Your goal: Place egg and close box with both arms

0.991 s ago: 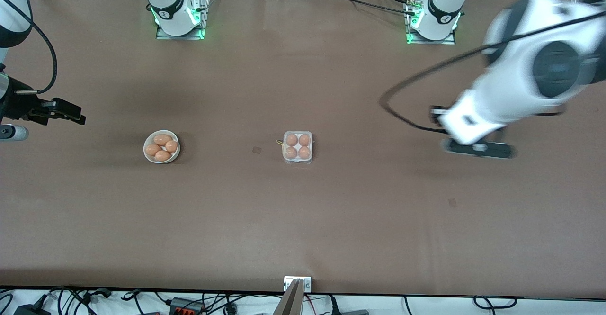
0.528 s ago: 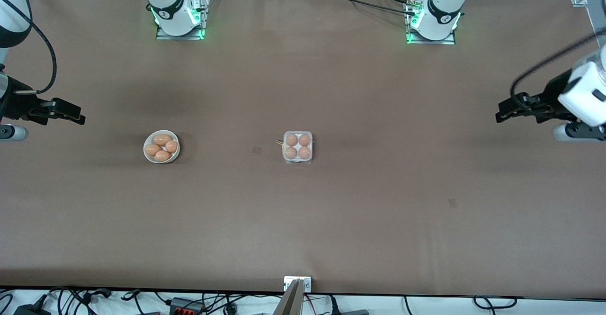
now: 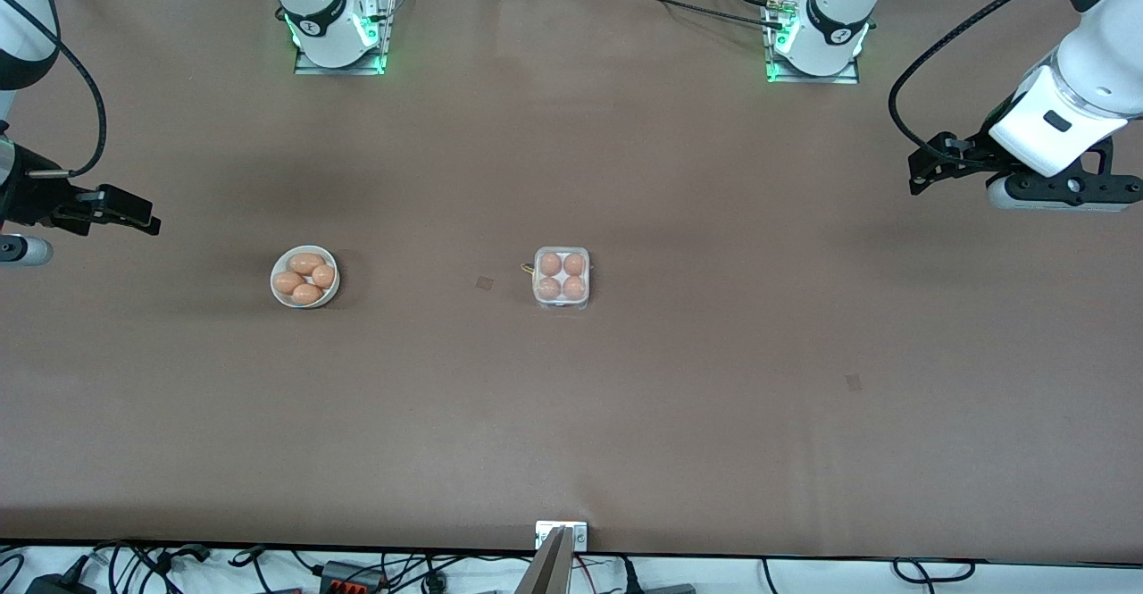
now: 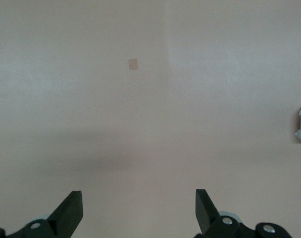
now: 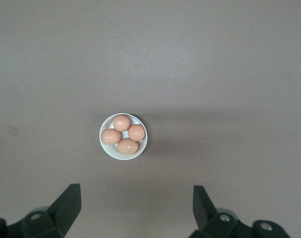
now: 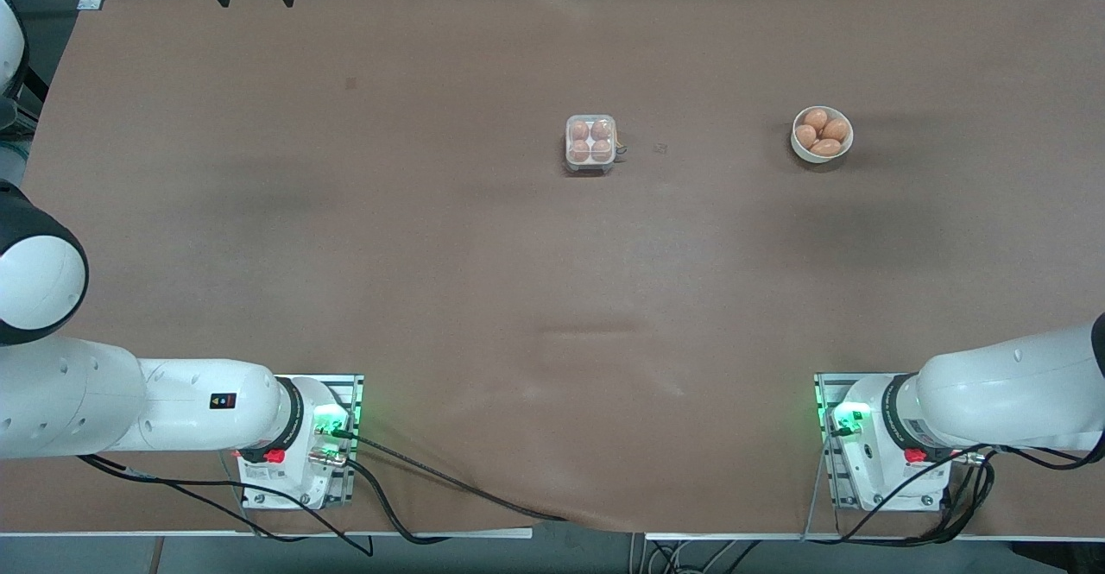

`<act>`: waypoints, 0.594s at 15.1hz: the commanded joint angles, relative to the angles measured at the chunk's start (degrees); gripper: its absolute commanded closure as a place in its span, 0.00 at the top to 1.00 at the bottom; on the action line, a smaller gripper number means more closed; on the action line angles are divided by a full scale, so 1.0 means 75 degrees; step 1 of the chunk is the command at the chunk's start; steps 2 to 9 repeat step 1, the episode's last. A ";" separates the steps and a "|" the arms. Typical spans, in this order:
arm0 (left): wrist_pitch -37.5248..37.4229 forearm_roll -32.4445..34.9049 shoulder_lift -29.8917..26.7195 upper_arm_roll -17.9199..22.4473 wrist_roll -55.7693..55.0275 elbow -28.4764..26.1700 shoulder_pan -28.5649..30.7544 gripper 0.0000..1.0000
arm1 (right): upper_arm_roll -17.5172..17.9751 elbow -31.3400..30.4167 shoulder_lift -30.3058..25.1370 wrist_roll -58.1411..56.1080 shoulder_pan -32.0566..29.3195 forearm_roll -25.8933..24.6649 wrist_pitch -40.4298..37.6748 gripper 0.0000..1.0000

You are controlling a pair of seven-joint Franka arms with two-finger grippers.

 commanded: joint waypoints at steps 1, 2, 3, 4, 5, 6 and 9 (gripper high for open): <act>-0.0223 0.0138 0.0004 0.0037 0.0351 0.0106 -0.0067 1.00 | 0.0033 0.0147 0.0048 -0.0138 -0.0060 0.0035 -0.0146 1.00; -0.0223 0.0138 0.0004 0.0037 0.0351 0.0106 -0.0067 1.00 | 0.0033 0.0147 0.0048 -0.0138 -0.0060 0.0035 -0.0146 1.00; -0.0223 0.0138 0.0004 0.0037 0.0351 0.0106 -0.0067 1.00 | 0.0033 0.0147 0.0048 -0.0138 -0.0060 0.0035 -0.0146 1.00; -0.0223 0.0138 0.0004 0.0037 0.0351 0.0106 -0.0067 1.00 | 0.0033 0.0147 0.0048 -0.0138 -0.0060 0.0035 -0.0146 1.00; -0.0223 0.0138 0.0004 0.0037 0.0351 0.0106 -0.0067 1.00 | 0.0033 0.0147 0.0048 -0.0138 -0.0060 0.0035 -0.0146 1.00; -0.0223 0.0138 0.0004 0.0037 0.0351 0.0106 -0.0067 1.00 | 0.0033 0.0147 0.0048 -0.0138 -0.0060 0.0035 -0.0146 1.00; -0.0223 0.0138 0.0004 0.0037 0.0351 0.0106 -0.0067 1.00 | 0.0033 0.0147 0.0048 -0.0138 -0.0060 0.0035 -0.0146 1.00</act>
